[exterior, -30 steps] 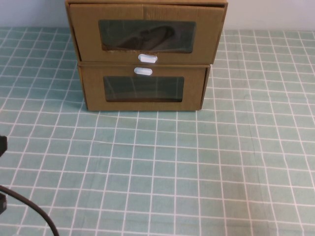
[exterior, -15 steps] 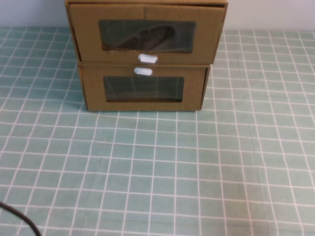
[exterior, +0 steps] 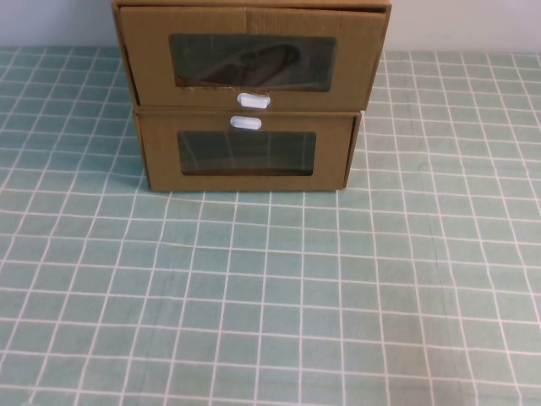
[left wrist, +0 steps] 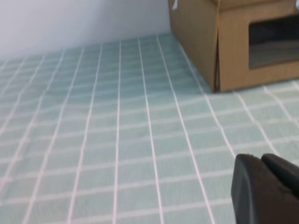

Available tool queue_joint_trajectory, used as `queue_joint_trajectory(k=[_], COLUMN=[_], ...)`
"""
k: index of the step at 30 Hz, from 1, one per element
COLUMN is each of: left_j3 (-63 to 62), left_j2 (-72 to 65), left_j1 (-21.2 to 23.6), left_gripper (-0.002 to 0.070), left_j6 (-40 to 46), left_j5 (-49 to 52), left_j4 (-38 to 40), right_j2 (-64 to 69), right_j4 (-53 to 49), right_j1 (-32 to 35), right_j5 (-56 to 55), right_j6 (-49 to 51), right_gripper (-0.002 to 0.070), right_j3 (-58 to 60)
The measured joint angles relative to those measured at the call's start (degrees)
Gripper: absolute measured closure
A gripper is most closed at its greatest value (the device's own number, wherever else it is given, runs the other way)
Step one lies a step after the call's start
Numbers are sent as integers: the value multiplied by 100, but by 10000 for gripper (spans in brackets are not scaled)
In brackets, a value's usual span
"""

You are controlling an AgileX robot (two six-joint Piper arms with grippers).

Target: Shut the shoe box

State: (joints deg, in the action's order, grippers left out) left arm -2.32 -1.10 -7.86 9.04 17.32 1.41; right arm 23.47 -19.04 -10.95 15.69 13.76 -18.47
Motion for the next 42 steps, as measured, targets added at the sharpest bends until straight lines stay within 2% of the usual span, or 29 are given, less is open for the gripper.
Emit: queue_joint_trajectory(k=[8,42], left_j3=[380,380], left_j2=[161,168], left_j1=[0,0], left_gripper=[680,680], left_j6=[-212,-224], left_j5=[337,345], left_j4=[-83,-141], right_j2=[0,-12], right_j4=[0,0], right_j1=[0,0], right_j5=[0,0], right_j6=[0,0], right_gripper=[690,690], right_j3=[9,9])
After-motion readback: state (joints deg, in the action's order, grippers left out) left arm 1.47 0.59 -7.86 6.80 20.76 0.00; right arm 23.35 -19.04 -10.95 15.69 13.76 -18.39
